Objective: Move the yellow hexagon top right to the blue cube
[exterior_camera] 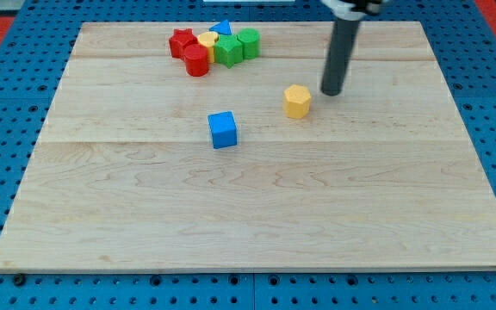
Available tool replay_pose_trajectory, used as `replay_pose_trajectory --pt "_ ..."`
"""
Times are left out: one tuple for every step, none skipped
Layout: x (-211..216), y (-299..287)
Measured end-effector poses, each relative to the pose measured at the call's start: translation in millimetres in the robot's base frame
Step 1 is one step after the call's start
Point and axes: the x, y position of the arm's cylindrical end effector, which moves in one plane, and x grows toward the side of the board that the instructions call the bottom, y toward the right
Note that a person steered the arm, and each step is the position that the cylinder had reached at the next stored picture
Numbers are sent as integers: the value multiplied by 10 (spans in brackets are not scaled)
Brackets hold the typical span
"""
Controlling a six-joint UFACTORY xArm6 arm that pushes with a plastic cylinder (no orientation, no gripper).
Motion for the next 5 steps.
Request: replay_pose_trajectory --pt "452 -573" --pt "456 -989" --pt "125 -794" --pt "124 -794" --pt "124 -795"
